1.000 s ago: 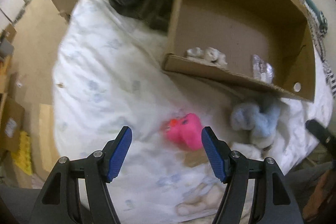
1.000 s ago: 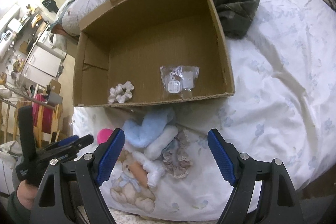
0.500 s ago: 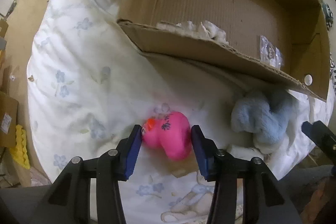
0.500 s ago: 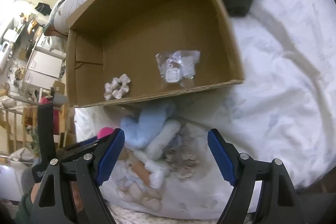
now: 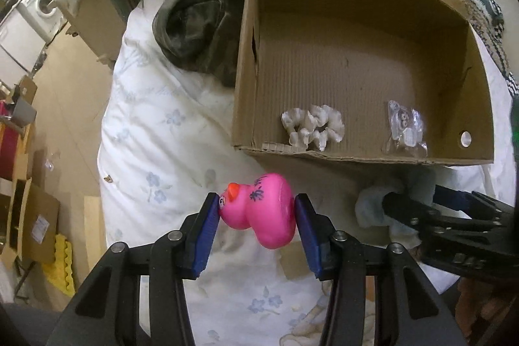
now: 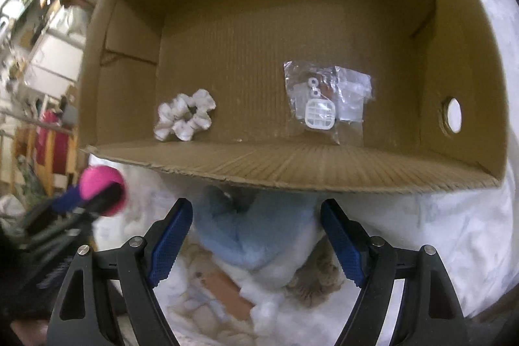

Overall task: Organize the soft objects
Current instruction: 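Grasp the pink rubber duck with the left tool while the right tool grasps the light-blue plush, then carry the duck and blue plush into the box and open both tools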

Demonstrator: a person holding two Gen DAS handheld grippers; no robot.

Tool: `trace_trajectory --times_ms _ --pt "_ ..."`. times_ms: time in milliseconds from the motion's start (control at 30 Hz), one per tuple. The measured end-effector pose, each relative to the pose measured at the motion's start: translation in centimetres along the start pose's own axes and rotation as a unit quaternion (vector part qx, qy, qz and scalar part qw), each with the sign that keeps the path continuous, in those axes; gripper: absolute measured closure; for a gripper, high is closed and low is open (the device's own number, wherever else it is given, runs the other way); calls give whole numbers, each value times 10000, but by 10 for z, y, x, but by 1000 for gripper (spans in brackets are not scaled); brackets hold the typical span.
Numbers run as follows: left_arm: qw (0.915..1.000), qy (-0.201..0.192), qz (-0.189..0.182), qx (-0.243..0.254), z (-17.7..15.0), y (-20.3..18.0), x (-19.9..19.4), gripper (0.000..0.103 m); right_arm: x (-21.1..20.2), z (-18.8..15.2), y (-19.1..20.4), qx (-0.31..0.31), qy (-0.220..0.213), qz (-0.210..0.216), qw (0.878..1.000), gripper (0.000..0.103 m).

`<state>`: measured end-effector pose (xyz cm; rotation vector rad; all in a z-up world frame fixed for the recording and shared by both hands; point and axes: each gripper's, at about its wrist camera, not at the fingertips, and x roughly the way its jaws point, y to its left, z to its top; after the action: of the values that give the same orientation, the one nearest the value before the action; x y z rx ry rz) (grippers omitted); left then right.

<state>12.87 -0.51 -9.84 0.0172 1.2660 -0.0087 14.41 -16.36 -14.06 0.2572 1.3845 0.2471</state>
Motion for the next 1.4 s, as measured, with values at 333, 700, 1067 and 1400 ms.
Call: trace_trajectory --times_ms 333,700,1067,1400 --pt "9999 57 -107 -115 -4 8 -2 60 -3 -7 10 -479 -109 -48 9988 79" --pt "9998 -90 -58 -187 -12 17 -14 62 -43 -16 6 -426 -571 645 9954 89" --pt "9984 -543 129 6 -18 12 -39 63 -74 -31 15 -578 -904 1046 9887 89" --pt "9946 -1027 118 -83 -17 12 -74 64 -112 -39 22 -759 -1374 1626 9741 89"
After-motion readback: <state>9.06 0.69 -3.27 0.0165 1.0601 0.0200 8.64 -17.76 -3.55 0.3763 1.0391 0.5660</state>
